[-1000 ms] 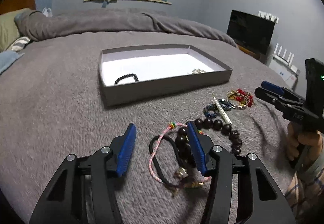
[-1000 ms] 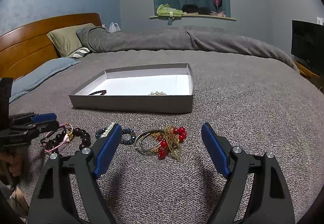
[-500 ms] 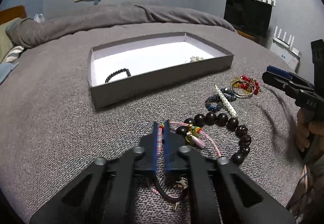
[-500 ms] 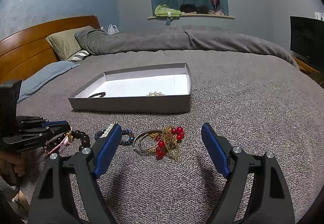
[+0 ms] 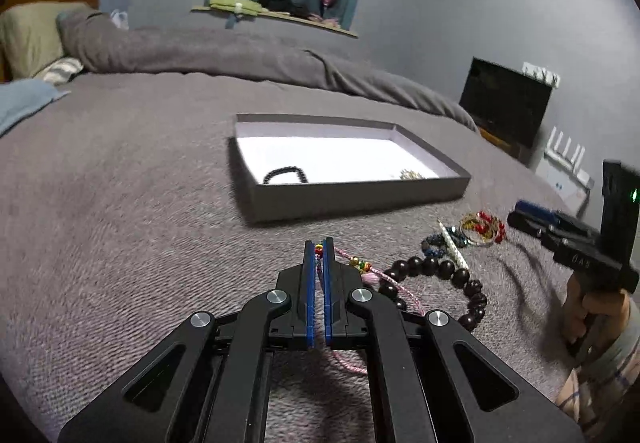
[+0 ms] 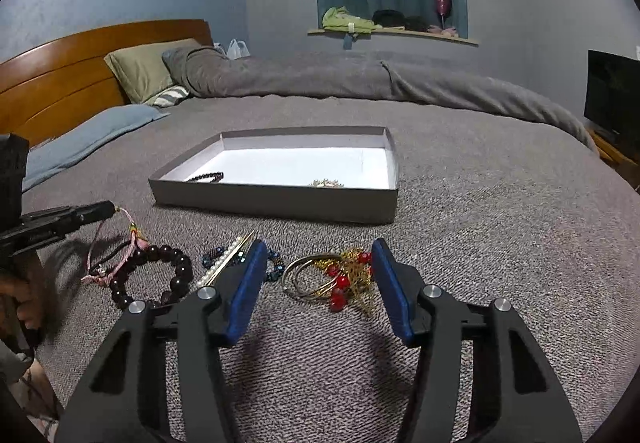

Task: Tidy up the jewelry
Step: 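Lift the pink bracelet with the left tool while the right tool grasps the red-bead earrings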

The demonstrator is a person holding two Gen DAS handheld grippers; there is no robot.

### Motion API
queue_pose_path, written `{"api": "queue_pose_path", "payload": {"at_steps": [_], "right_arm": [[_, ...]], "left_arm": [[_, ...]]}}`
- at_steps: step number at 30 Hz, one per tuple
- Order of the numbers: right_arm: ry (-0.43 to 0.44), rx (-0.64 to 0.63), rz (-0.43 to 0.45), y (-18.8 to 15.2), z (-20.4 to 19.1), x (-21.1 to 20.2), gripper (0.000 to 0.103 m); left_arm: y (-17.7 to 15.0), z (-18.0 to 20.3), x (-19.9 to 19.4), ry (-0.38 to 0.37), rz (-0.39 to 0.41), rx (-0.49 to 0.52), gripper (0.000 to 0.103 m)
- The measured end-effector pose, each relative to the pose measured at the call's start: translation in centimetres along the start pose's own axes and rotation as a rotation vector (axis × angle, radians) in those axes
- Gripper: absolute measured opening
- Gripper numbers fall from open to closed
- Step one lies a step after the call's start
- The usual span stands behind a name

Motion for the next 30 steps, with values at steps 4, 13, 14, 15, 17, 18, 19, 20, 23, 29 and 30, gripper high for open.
{"api": "queue_pose_path", "payload": {"at_steps": [4,13,14,15,17,18,19,20,23,29,30], "right_arm": [[0.035,-0.014,-0.029,-0.1,-0.9,0.3,0.052],[-0.051,0.025,-0.082,-0.6,0.4,1.6,0.051],[-0.057,0.029,-0.089,-0.6,0.7,1.7,0.051],[-0.058,0.033,-0.099,-0.7,0.8,1.9,0.047],[-0.054,0.046,-0.120,-0.9,1.0,2.3,0.041],[-0.052,0.051,-0.126,-0.9,1.1,2.4,0.040],[-0.053,0.058,-0.133,-0.9,1.3,2.6,0.040],[-0.054,0.066,-0.144,-1.0,1.5,2.9,0.040],[-0.047,0.097,-0.166,-1.3,2.1,3.3,0.029],[-0.016,0.145,-0.128,-1.0,2.7,2.5,0.011],[-0.009,0.149,-0.119,-1.0,2.8,2.3,0.010]], "left_arm": [[0.0,-1.0,0.0,-0.012,0.004,-0.055,0.004],[-0.2,-1.4,-0.1,-0.033,0.009,-0.089,0.004],[-0.3,-1.3,-0.1,-0.036,0.010,-0.088,0.004],[-0.3,-1.2,-0.1,-0.037,0.011,-0.081,0.004],[-0.3,-0.8,-0.1,-0.036,0.009,-0.065,0.004],[-0.4,-0.5,-0.2,-0.033,0.009,-0.055,0.004],[-0.4,-0.4,-0.1,-0.033,0.008,-0.049,0.004],[-0.4,-0.3,-0.1,-0.032,0.007,-0.043,0.004],[-0.5,-0.2,-0.1,-0.032,0.003,-0.042,0.004],[-0.5,-0.1,0.1,-0.026,0.000,-0.039,0.004],[-0.5,-0.1,0.1,-0.024,0.000,-0.036,0.004]]}}
Point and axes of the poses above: each gripper's, at about its wrist camera, not at the fingertips, and x roughly the way its jaws point, z to its right, y to its top, the point moved 8 cm from there along x, roughly the way its jaws point, and after that the axes turned 4 degrees about x, right-handed, at the moved point
